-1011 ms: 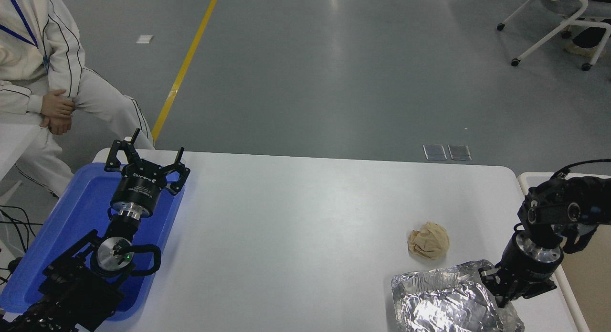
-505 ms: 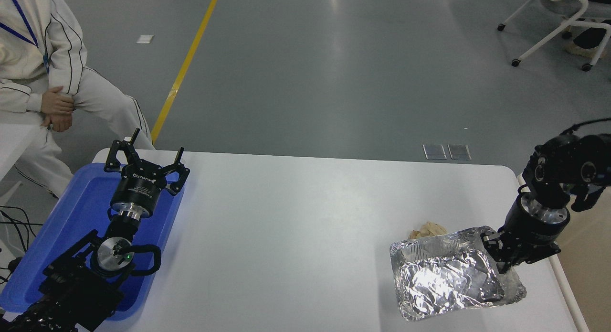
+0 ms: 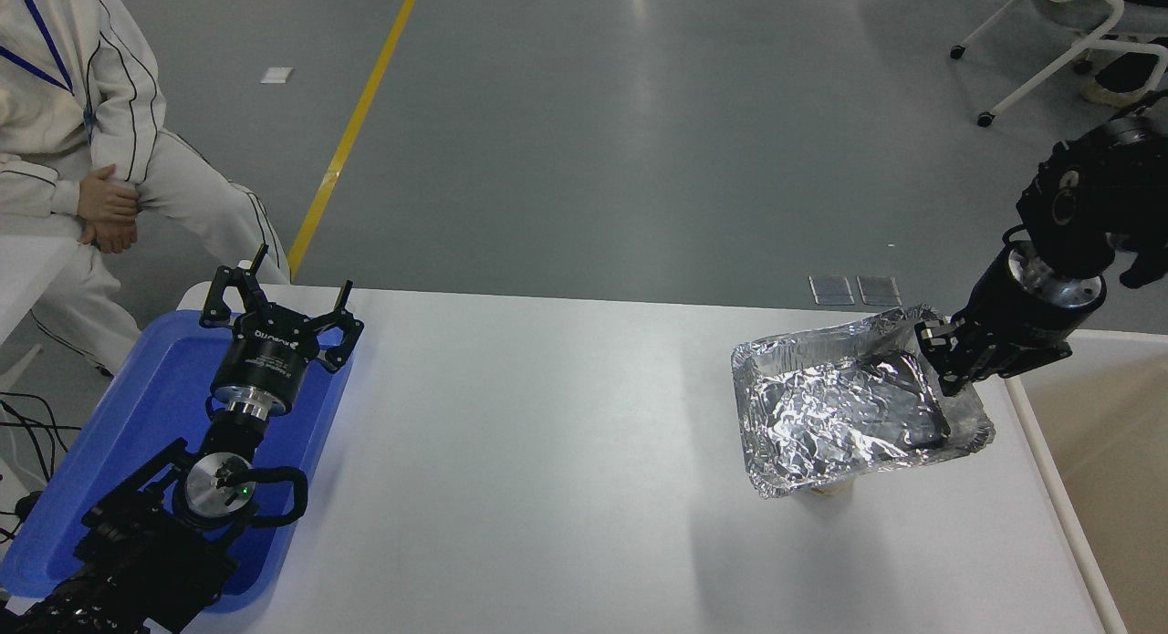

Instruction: Pick up foil plate and place in dustbin

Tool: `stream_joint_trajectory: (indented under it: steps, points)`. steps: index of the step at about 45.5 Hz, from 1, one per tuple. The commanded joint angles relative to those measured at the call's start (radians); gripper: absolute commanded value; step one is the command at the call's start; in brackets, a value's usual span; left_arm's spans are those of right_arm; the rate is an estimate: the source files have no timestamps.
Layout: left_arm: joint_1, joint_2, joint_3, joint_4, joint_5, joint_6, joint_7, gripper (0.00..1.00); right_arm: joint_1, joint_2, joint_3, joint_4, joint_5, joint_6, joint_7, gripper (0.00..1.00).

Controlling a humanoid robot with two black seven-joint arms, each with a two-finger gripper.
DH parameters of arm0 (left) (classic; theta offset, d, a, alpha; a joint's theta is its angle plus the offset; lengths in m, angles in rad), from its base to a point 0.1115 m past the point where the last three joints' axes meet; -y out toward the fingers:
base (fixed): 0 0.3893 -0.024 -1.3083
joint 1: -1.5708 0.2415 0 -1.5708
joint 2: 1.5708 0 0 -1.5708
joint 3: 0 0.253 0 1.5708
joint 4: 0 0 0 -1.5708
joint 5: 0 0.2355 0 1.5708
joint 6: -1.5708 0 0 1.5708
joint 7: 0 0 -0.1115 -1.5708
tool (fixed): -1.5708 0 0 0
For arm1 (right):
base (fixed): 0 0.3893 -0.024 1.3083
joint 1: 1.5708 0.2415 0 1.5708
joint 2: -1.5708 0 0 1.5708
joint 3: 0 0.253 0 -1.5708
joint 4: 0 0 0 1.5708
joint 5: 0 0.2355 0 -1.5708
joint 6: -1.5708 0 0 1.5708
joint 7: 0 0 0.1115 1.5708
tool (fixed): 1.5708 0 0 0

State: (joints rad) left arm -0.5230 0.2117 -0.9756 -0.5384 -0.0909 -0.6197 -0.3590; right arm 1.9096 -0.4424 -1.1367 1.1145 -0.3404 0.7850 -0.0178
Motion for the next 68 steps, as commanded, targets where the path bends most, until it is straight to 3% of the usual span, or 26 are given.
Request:
stream_joint_trajectory:
  steps: [1,30,68]
  points:
    - [0.000,0.000,0.000,0.000,0.000,0.000,0.000,1.00,0.089,-0.002,-0.043,0.002,-0.011,0.000,-0.001,0.00]
    - [0.000,0.000,0.000,0.000,0.000,0.000,0.000,1.00,0.419,0.011,-0.222,0.145,-0.005,0.000,0.001,0.00]
    - [0.000,0.000,0.000,0.000,0.000,0.000,0.000,1.00,0.445,0.036,-0.224,0.143,0.073,0.000,0.006,0.00]
